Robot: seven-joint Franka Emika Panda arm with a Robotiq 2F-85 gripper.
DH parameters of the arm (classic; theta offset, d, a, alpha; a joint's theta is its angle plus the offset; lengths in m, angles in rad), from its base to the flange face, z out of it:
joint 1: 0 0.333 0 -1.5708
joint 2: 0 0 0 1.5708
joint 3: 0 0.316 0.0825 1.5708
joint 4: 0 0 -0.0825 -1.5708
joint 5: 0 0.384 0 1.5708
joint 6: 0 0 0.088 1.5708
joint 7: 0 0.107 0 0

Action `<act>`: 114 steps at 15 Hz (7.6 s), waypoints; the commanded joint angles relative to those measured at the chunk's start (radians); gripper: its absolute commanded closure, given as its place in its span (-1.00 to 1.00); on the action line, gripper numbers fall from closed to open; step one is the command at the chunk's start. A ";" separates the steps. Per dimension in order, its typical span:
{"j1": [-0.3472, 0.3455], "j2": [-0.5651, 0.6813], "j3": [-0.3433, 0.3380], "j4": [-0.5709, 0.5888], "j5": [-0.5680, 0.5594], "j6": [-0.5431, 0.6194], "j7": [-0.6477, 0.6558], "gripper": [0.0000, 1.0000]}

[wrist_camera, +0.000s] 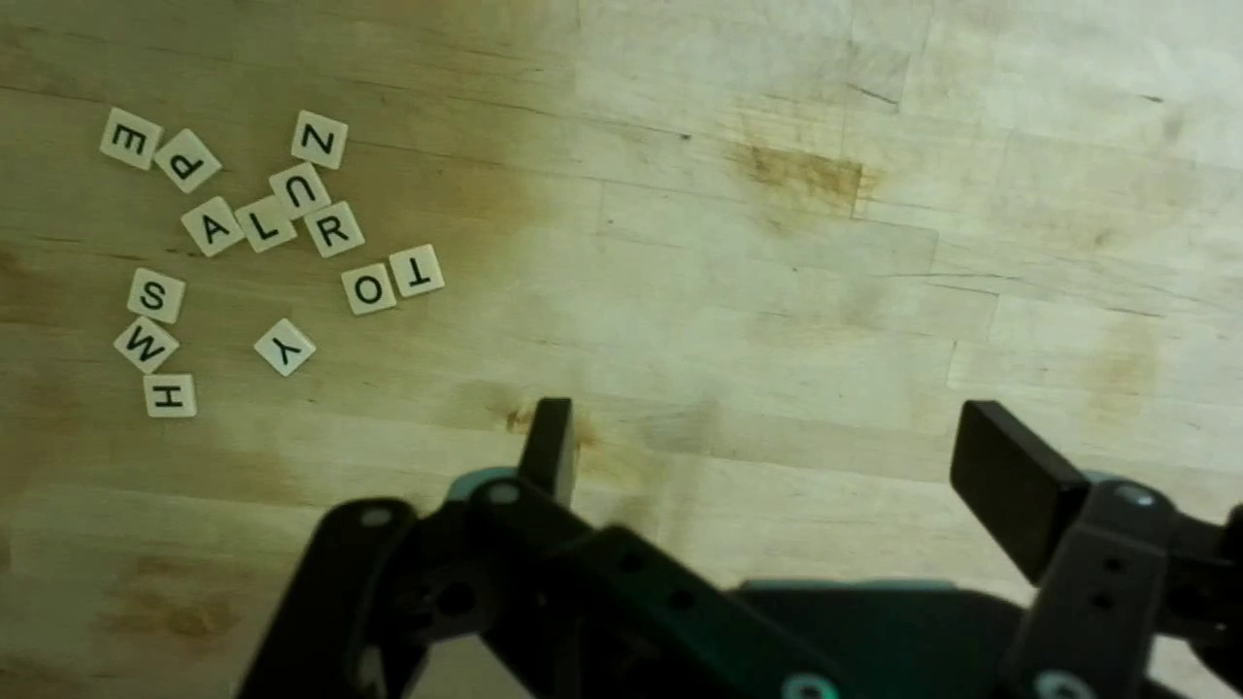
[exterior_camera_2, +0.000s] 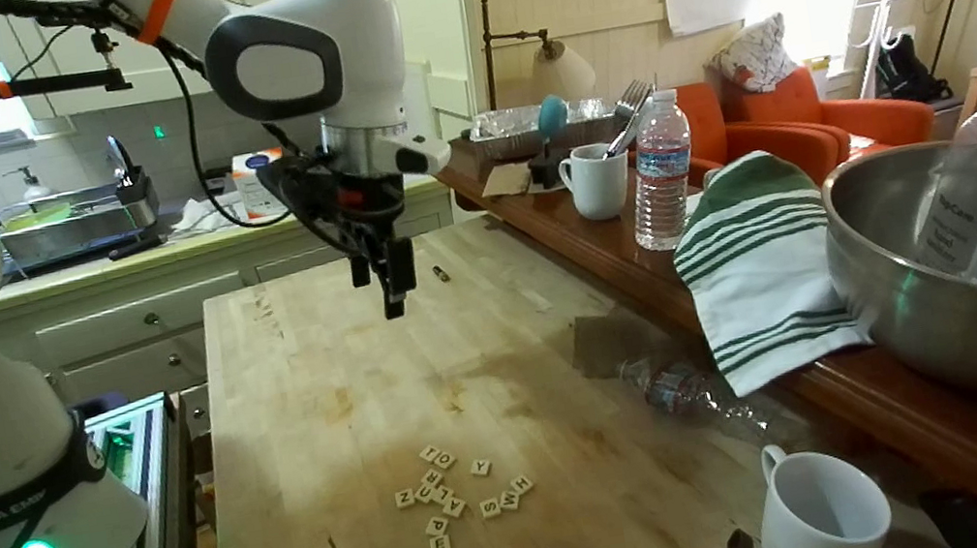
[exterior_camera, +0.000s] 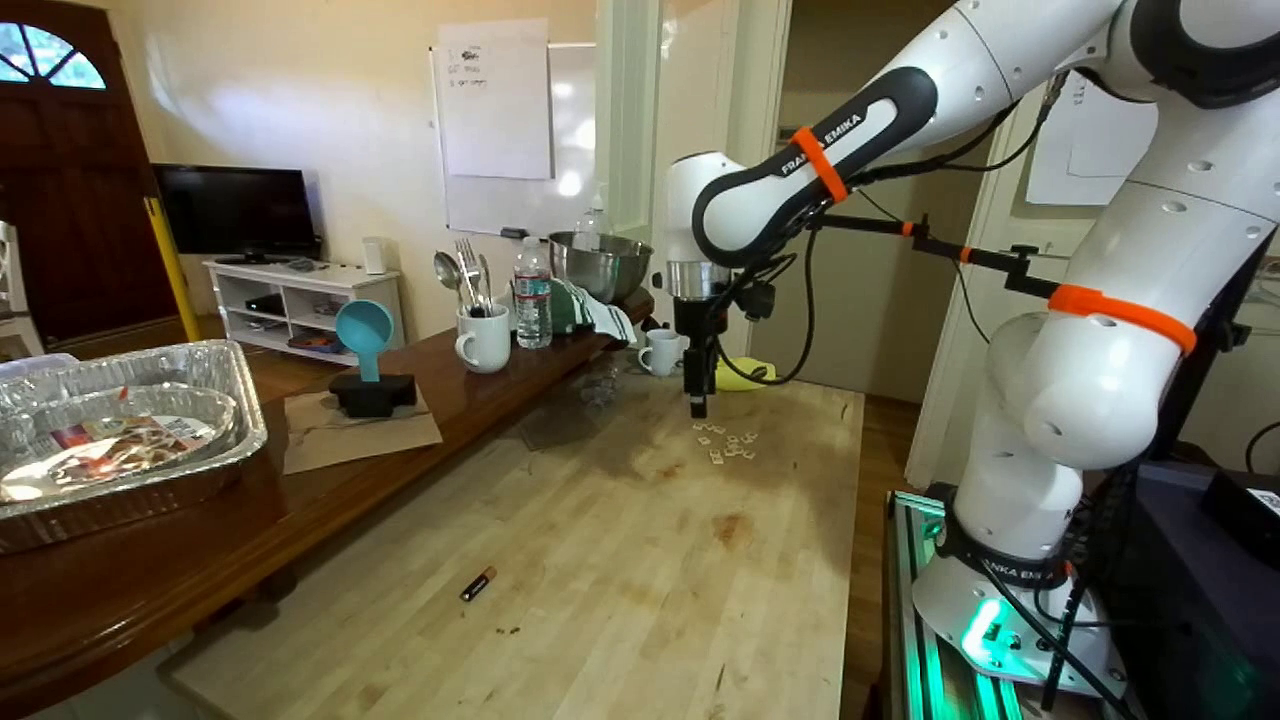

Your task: Move the letter tiles to the left

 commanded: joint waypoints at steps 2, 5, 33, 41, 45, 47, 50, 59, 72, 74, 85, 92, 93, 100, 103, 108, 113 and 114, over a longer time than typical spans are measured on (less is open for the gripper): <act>-0.043 0.033 -0.072 -0.099 -0.030 0.120 -0.155 -1.00; -0.068 0.082 -0.104 -0.124 -0.043 0.187 -0.207 -1.00; -0.096 0.279 -0.142 -0.200 0.011 0.663 -0.435 0.64; -0.092 0.339 -0.133 -0.199 0.091 0.778 -0.482 1.00; -0.095 0.338 -0.131 -0.197 0.113 0.780 -0.499 1.00; -0.091 0.351 -0.128 -0.196 0.121 0.773 -0.493 1.00; -0.089 0.368 -0.127 -0.196 0.134 0.772 -0.478 1.00; -0.070 0.393 -0.103 -0.195 0.164 0.780 -0.449 1.00; -0.042 0.420 -0.024 -0.190 0.072 0.780 -0.198 1.00; -0.036 0.421 -0.005 -0.189 0.053 0.783 -0.151 1.00; -0.008 0.416 0.068 -0.189 0.007 0.757 -0.007 1.00; -0.015 0.359 0.062 -0.189 -0.015 0.727 0.014 1.00; -0.016 0.352 0.061 -0.189 -0.014 0.725 0.013 1.00; -0.017 0.297 0.079 -0.189 0.059 0.706 -0.031 1.00; -0.018 0.261 0.078 -0.189 0.077 0.693 -0.041 1.00; -0.027 0.189 0.045 -0.208 0.017 0.639 -0.018 1.00; -0.058 0.153 -0.001 -0.197 -0.031 0.574 -0.030 1.00; -0.067 0.152 -0.014 -0.192 -0.044 0.573 -0.040 1.00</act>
